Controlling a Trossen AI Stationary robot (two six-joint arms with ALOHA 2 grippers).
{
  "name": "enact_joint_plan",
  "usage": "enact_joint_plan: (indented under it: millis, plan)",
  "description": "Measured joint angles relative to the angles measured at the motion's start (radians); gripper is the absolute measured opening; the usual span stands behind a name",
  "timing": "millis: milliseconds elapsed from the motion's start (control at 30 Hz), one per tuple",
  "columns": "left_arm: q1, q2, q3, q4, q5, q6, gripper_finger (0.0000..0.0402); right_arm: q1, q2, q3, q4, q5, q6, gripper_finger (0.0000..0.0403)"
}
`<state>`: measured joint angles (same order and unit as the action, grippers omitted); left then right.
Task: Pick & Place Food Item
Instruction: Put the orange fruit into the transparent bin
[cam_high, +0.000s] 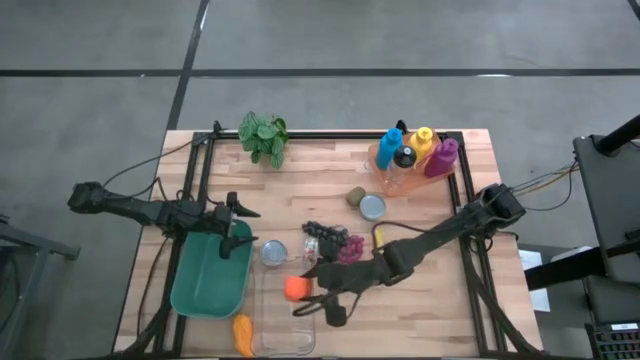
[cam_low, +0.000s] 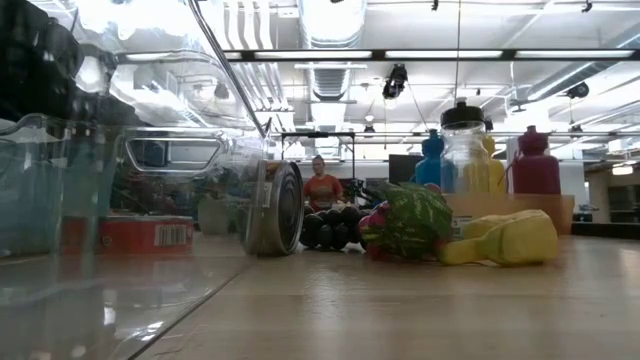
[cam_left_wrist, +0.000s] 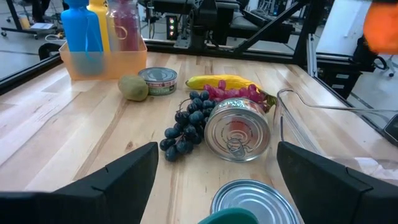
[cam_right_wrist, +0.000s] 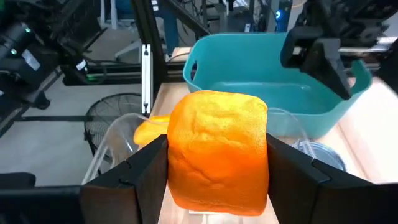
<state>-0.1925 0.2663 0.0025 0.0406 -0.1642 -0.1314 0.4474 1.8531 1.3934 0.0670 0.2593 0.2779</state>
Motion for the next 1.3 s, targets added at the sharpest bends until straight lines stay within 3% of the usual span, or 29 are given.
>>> enact_joint_plan:
  millis: [333,733,1033,1300]
  plan:
    - [0.0,0.005,0.0,0.0,0.0,0.0,0.0336,-0.028,0.144,0.066,-0.011,0.001,0.009,0.0216]
    - [0.0,0.007,0.0,0.0,0.0,0.0,0.0336,-0.057,0.289,0.22,-0.29,-0.008,0.081,0.0216]
    - [0.0,0.017,0.0,0.0,0.0,0.0,0.0336,-0.066,0.322,0.308,-0.46,-0.029,0.061,0.0216]
    - [0.0,0.026,0.0,0.0,0.0,0.0,0.0336,-0.072,0.321,0.31,-0.459,-0.033,0.025,0.0216]
